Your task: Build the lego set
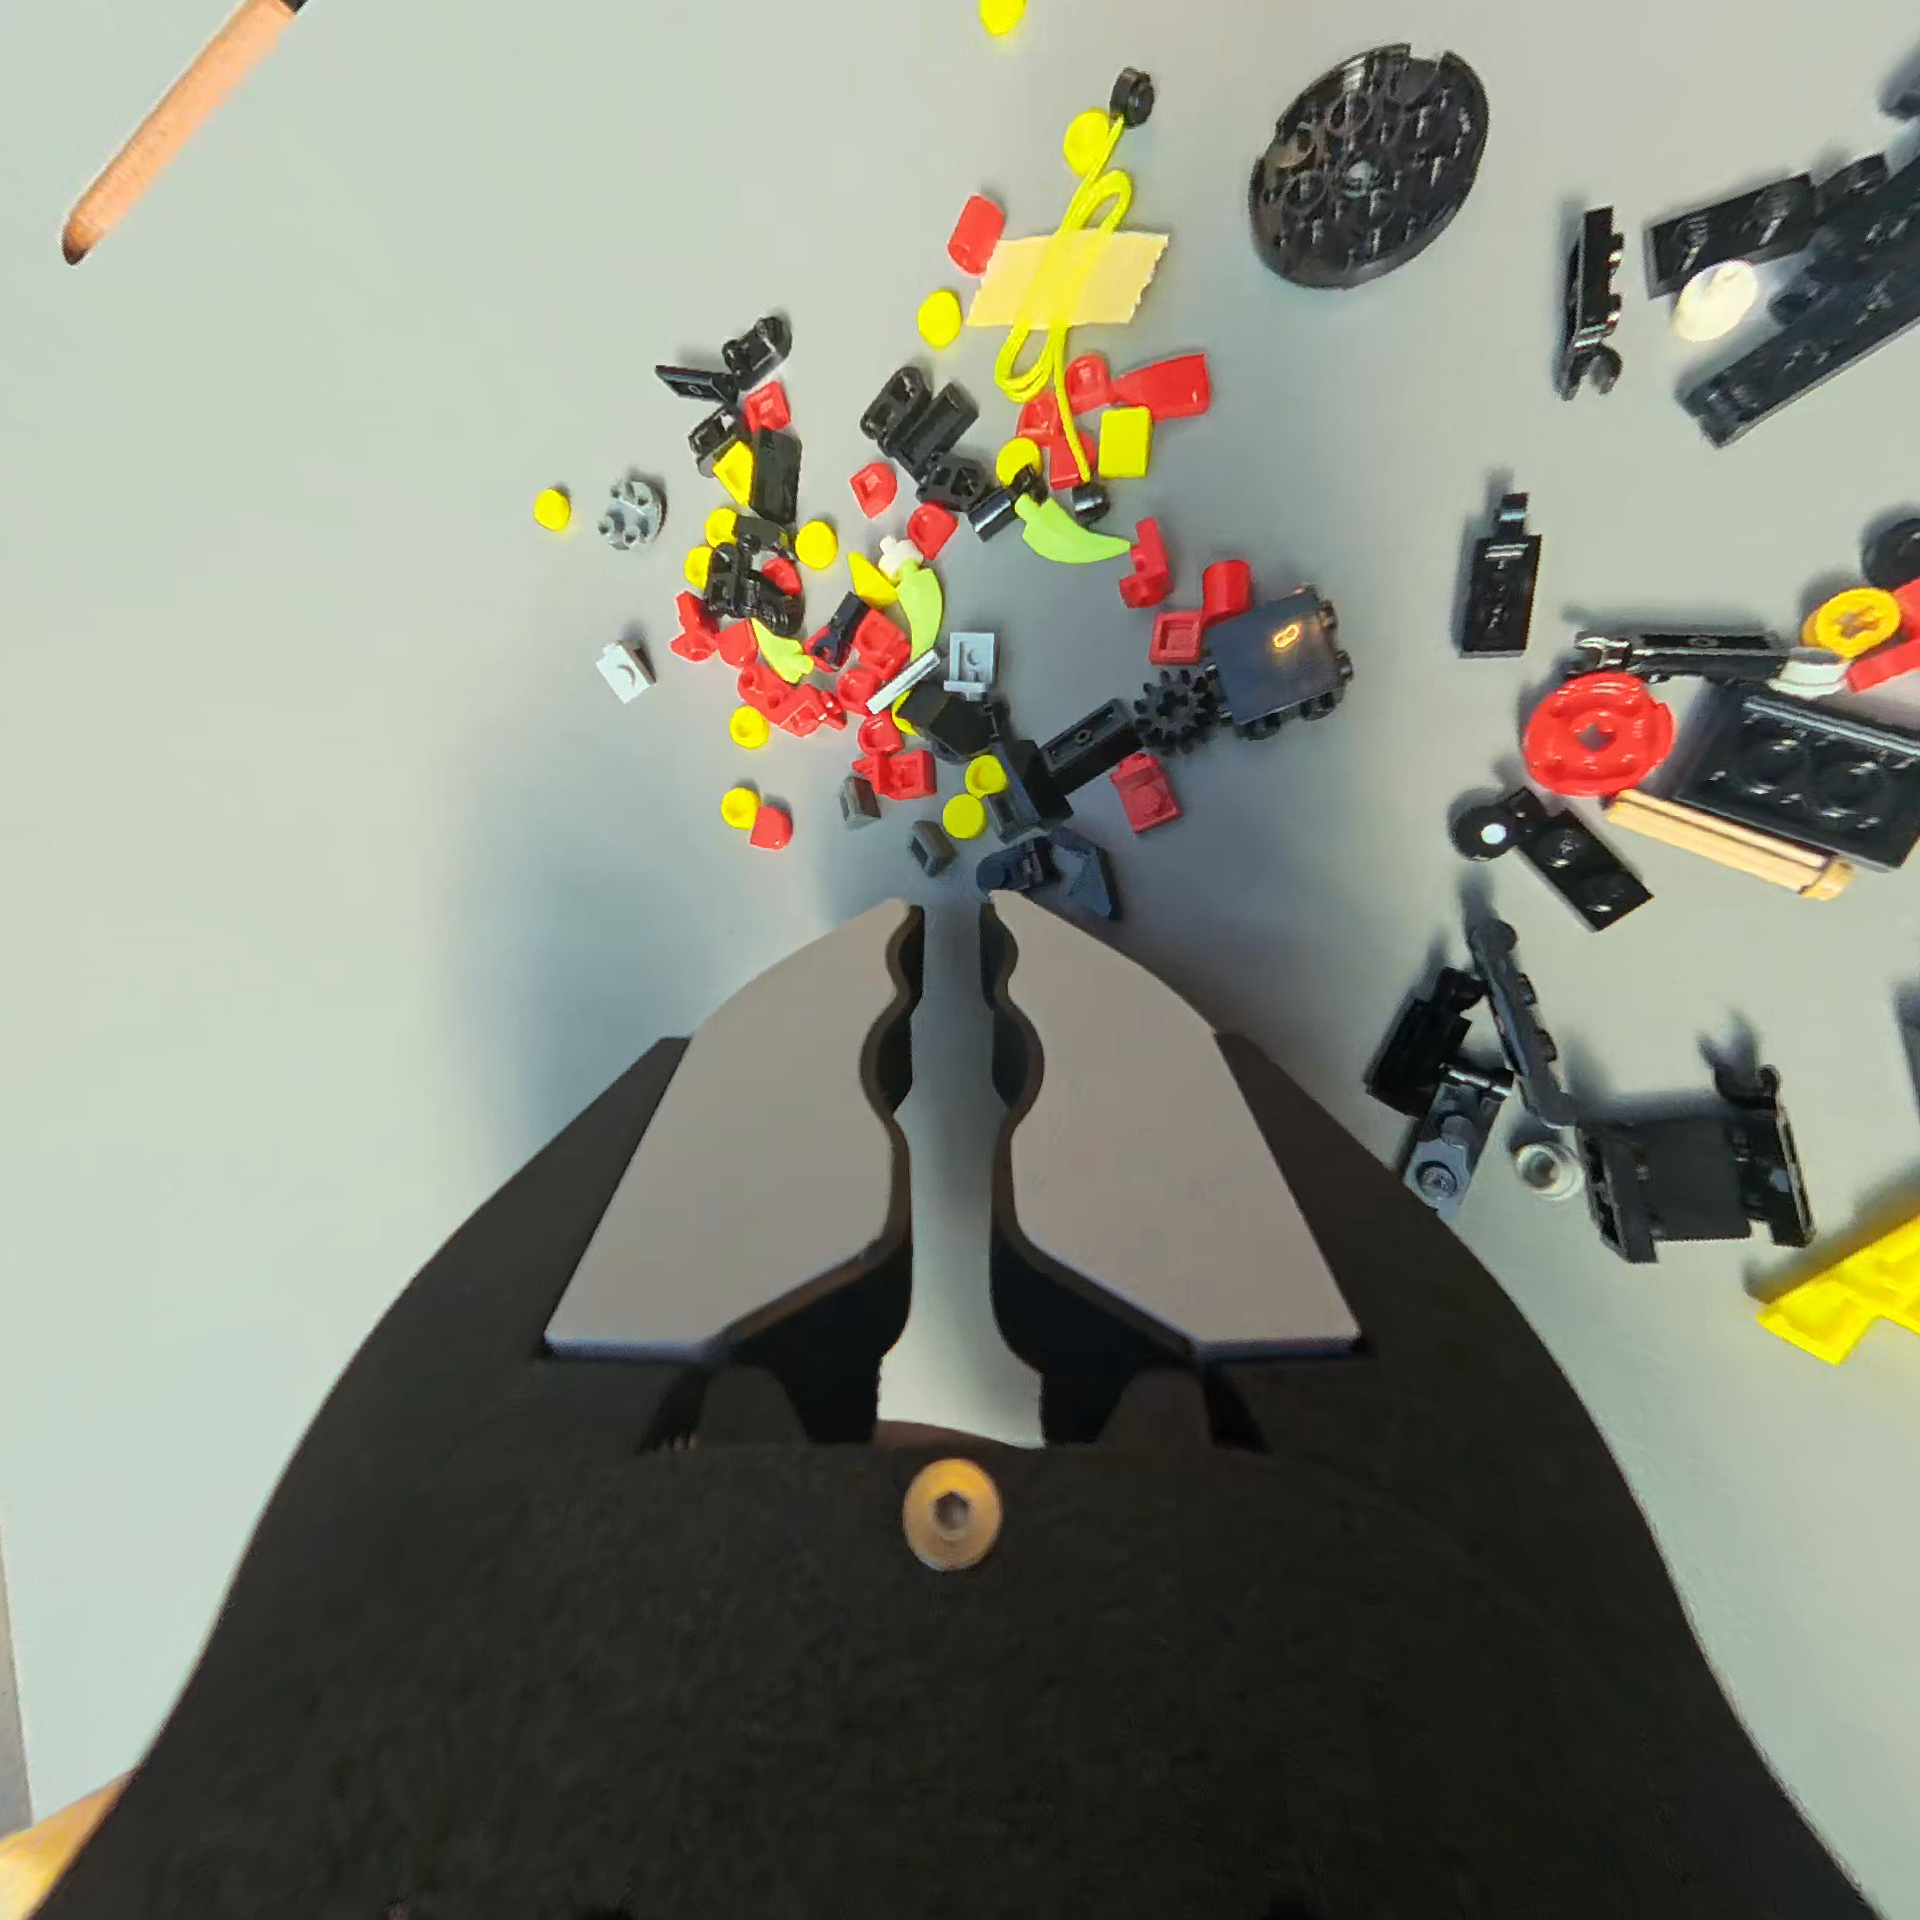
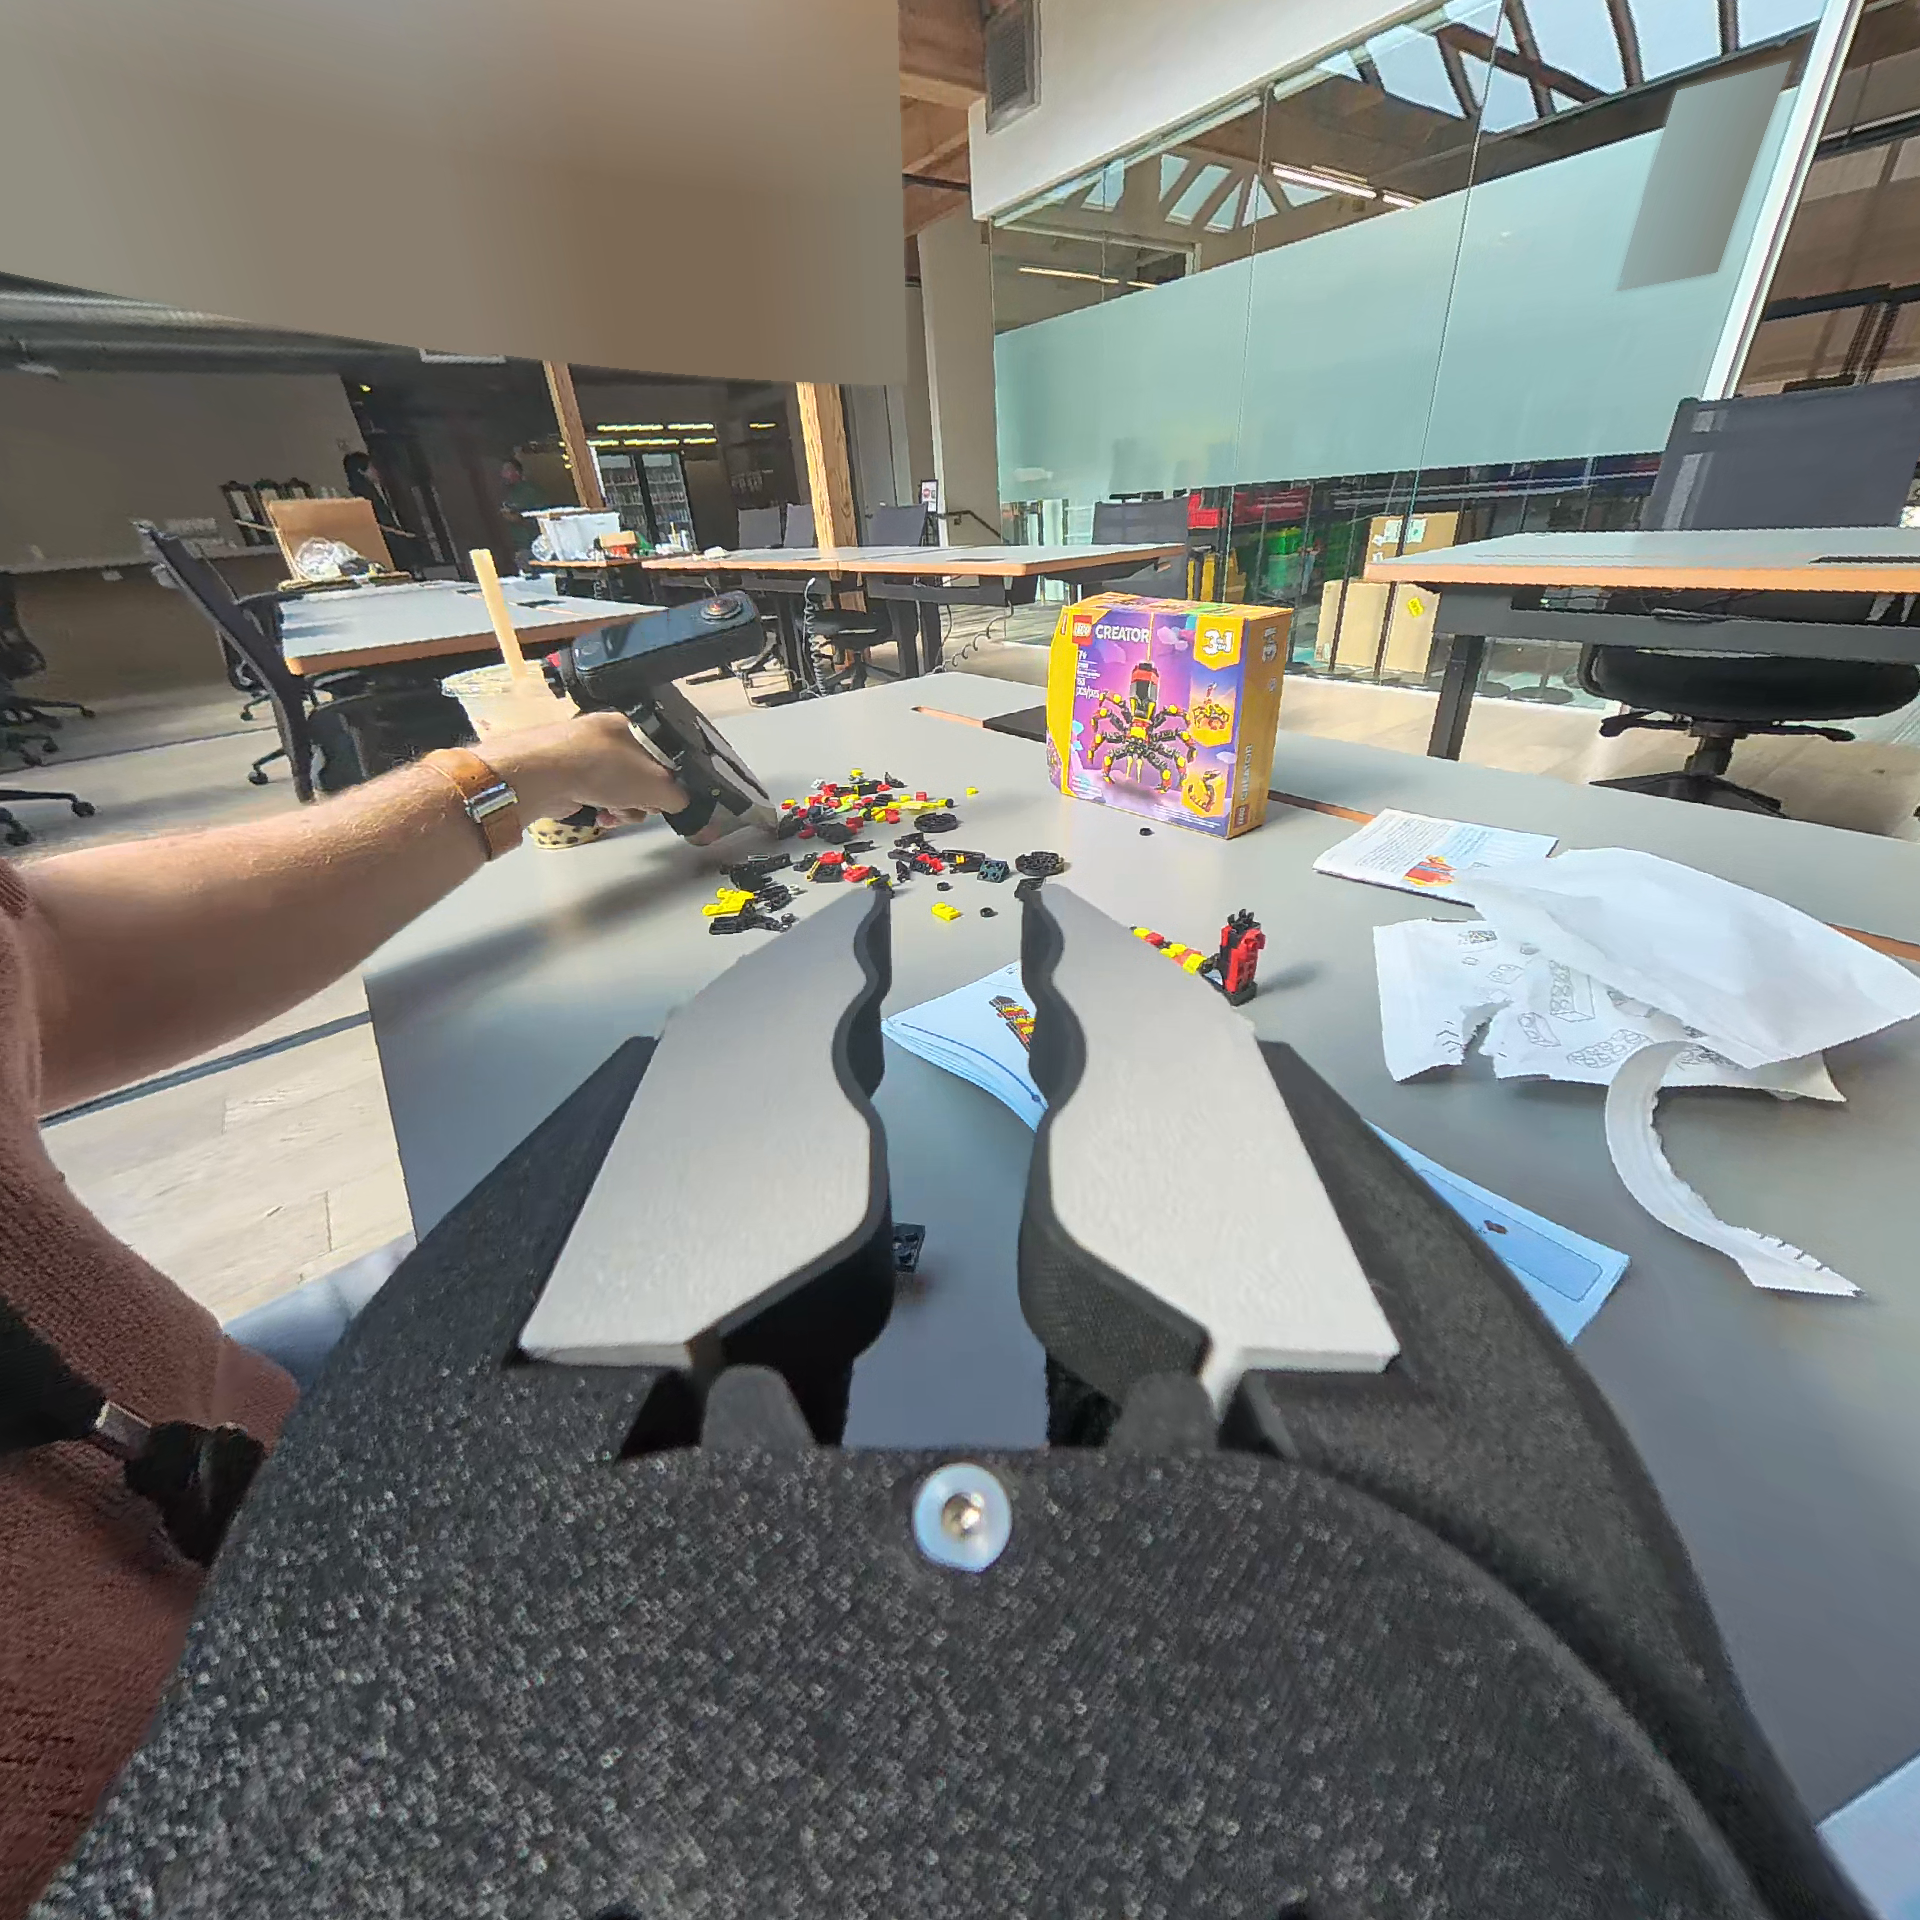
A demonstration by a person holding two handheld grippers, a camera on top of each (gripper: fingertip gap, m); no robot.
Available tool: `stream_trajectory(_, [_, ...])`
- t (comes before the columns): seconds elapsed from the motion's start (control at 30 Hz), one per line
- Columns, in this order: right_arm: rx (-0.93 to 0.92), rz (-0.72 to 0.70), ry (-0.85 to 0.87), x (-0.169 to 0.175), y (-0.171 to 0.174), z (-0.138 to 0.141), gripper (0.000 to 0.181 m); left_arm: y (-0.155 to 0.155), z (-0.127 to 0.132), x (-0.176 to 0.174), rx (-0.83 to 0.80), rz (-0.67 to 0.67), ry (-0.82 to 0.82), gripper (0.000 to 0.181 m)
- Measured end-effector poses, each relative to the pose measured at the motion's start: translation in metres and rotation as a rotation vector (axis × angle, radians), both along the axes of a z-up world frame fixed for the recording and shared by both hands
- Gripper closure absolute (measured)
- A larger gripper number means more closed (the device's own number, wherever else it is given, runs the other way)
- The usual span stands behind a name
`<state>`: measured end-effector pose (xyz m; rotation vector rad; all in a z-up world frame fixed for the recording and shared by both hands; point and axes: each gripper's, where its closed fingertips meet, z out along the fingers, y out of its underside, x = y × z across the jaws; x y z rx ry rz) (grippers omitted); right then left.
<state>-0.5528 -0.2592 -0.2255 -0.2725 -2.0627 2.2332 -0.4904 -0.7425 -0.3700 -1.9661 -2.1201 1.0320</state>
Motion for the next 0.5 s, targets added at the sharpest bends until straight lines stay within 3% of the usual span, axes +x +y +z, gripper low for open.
stream_trajectory(0.27, [-0.008, 0.000, -0.037, -0.010, -0.002, -0.005, 0.158, 0.011, 0.001, -0.010, 0.065, -0.090, -0.034, 0.161])
stream_trajectory(0.5, [-0.003, 0.004, -0.034, -0.015, -0.006, -0.008, 0.158, 0.008, 0.000, -0.017, 0.135, -0.045, 0.011, 0.166])
